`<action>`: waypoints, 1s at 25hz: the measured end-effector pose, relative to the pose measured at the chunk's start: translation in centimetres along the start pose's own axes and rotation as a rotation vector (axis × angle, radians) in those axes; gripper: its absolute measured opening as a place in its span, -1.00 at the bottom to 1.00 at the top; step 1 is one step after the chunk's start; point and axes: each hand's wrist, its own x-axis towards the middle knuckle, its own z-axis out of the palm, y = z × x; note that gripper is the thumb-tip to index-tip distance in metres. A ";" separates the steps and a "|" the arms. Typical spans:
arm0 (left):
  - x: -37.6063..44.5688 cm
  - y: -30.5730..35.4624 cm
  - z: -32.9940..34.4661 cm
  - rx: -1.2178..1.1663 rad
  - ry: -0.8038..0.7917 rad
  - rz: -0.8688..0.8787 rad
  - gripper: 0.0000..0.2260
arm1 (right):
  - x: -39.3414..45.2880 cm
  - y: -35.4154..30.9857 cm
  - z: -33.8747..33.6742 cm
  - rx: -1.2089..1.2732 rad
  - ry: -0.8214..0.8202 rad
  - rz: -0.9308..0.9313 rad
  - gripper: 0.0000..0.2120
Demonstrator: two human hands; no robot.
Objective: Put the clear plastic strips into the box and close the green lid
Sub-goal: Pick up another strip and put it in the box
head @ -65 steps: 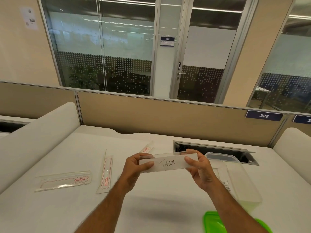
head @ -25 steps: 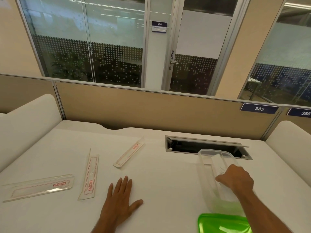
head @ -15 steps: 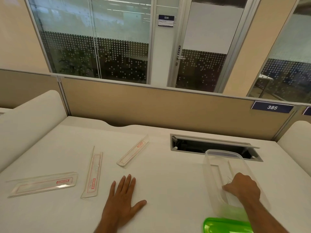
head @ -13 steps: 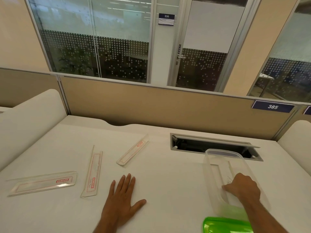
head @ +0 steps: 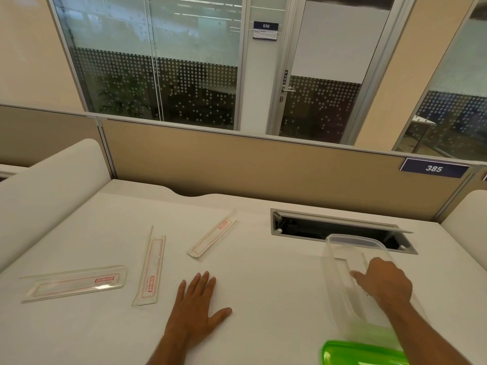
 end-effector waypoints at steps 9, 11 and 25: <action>5.1 -0.2 -5.9 -0.182 0.337 0.000 -0.53 | 0.6 -12.8 -3.9 0.166 0.267 -0.456 -0.78; 6.7 -0.4 -7.4 -0.224 0.340 -0.059 -0.51 | 0.1 -16.4 -3.1 0.208 0.159 -0.627 -0.78; 13.0 -3.5 -7.3 -0.197 0.125 -0.272 -0.65 | 1.2 -31.9 6.6 -0.145 -0.054 -1.132 -0.21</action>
